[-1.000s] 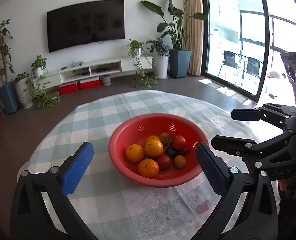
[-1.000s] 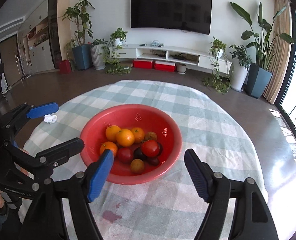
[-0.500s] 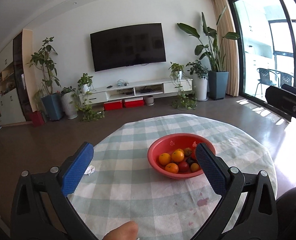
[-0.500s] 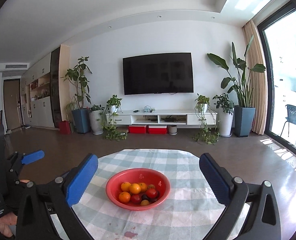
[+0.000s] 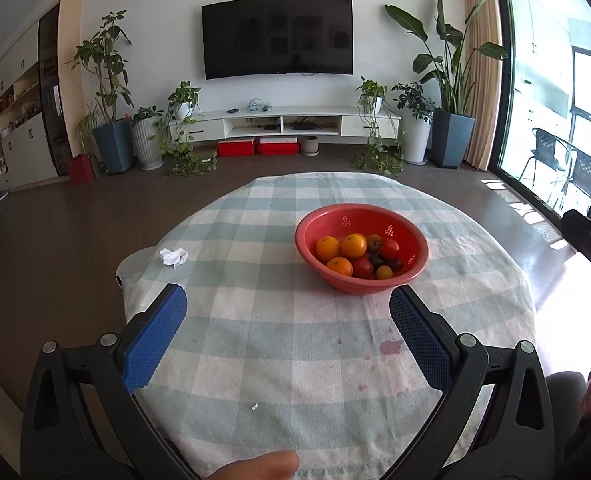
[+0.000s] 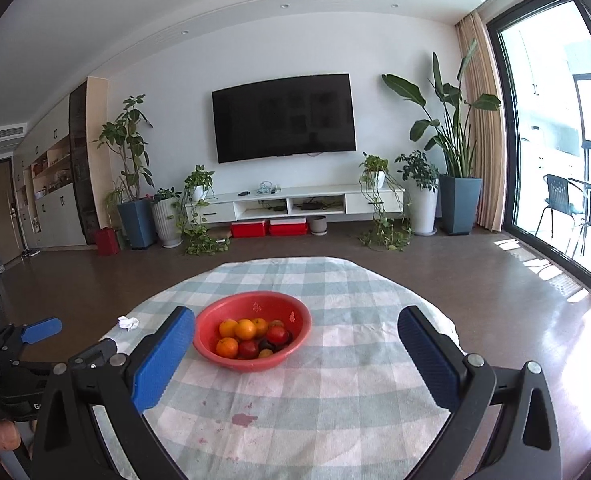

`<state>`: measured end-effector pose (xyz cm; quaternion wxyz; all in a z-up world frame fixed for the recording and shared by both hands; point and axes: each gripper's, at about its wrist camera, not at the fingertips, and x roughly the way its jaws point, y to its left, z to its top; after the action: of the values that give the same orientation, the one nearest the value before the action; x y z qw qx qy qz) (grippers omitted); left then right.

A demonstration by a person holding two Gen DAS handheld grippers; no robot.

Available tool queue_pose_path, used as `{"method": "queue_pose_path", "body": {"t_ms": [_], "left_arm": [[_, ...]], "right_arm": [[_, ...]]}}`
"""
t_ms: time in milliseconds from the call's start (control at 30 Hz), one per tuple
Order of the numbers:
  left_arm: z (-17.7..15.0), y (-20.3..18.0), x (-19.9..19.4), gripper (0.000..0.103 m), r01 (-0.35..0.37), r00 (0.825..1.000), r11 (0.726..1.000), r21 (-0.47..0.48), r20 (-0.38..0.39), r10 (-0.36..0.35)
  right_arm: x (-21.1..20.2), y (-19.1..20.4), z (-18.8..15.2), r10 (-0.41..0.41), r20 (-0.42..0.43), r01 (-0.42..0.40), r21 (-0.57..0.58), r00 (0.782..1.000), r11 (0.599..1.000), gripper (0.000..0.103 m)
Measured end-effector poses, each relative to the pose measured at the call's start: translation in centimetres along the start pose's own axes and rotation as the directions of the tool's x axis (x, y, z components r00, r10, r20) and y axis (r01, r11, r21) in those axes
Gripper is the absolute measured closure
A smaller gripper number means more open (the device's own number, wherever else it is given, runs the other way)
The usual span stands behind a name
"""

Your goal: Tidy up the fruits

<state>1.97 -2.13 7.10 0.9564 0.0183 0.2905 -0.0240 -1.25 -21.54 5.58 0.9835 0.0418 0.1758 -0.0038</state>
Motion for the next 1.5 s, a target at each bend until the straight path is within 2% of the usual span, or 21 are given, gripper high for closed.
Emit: {"method": "queue_pose_path", "body": {"t_ms": [167,467,767,1500], "left_arm": [[-1.2,-0.8,1.6,0.0,0.008,0.999,1.0,0.008,-0.041,-0.008],[-4.2,-0.7,5.6,0.0,0.017,0.99,1.0,-0.02,-0.139,-0.02],[-5.3,-0.4,7.6,0.0,0.02,0.985,0.999,-0.026,-0.174,-0.024],[-5.7,-0.4,7.7,0.0,0.022,0.984,0.999,-0.025,-0.179,-0.027]], "right_arm": [[1.4,0.0,-2.4,-0.011,-0.098,0.011,0.005,0.995,1.0,0.0],[3.9,-0.3,-5.5,-0.035,-0.199,0.04,0.019,0.979,0.999,0.0],[4.9,0.1,-6.4,-0.036,-0.25,0.04,0.01,0.967,0.999,0.0],[4.7,1.1,-6.4,-0.039,-0.305,0.04,-0.003,0.952,0.999,0.0]]}}
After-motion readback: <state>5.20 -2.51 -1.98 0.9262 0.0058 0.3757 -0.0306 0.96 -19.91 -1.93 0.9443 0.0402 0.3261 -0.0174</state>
